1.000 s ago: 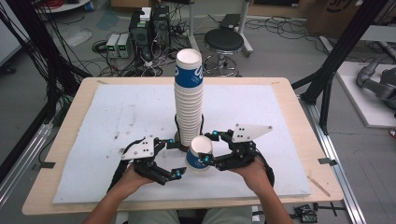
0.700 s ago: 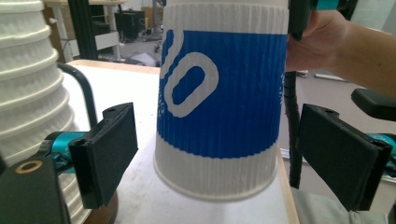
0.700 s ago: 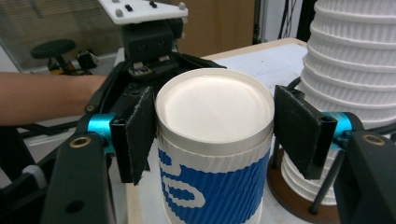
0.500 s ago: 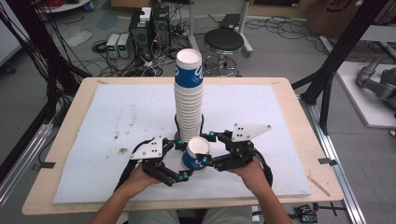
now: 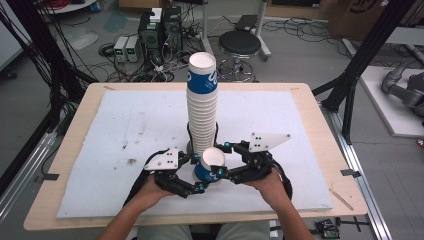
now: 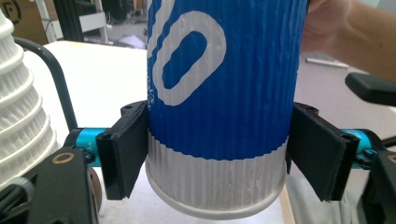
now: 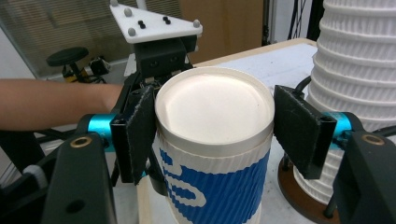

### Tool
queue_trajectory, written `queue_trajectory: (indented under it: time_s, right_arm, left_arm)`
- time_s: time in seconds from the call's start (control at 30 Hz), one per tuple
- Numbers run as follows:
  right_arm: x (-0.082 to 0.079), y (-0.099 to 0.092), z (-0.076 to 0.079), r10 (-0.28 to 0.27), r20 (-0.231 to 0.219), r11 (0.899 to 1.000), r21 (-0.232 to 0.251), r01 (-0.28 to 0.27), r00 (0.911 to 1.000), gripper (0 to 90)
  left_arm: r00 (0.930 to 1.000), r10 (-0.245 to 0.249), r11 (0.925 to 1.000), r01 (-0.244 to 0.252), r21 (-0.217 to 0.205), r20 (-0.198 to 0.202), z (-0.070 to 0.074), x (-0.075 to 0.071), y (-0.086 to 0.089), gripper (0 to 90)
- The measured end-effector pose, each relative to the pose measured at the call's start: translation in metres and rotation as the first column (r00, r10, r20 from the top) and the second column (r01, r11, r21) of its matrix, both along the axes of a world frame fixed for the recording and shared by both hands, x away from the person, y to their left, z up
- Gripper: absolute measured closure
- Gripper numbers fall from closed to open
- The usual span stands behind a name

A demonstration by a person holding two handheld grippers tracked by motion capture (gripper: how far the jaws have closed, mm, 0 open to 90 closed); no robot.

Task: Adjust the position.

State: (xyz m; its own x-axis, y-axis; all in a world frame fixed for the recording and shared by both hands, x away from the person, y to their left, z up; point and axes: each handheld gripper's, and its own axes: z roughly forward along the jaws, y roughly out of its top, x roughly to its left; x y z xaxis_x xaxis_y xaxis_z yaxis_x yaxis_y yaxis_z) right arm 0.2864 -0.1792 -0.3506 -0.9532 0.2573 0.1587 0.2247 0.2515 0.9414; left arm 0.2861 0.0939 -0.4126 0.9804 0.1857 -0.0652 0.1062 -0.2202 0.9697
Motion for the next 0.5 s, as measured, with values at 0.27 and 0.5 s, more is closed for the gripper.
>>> queue_trajectory:
  time_s: [0.27,0.5]
  right_arm:
    - [-0.002,-0.004,0.009,-0.011,0.011,0.999,-0.05,0.011,0.9999,20.0]
    - [-0.002,-0.008,0.037,0.043,0.09,0.978,-0.209,-0.023,0.995,19.9]
  left_arm:
    - [0.9998,-0.011,0.992,0.013,0.126,-0.015,0.014,0.001,-0.001,26.3]
    - [0.9995,-0.028,0.9667,0.03,0.254,-0.012,0.033,0.003,-0.001,26.2]
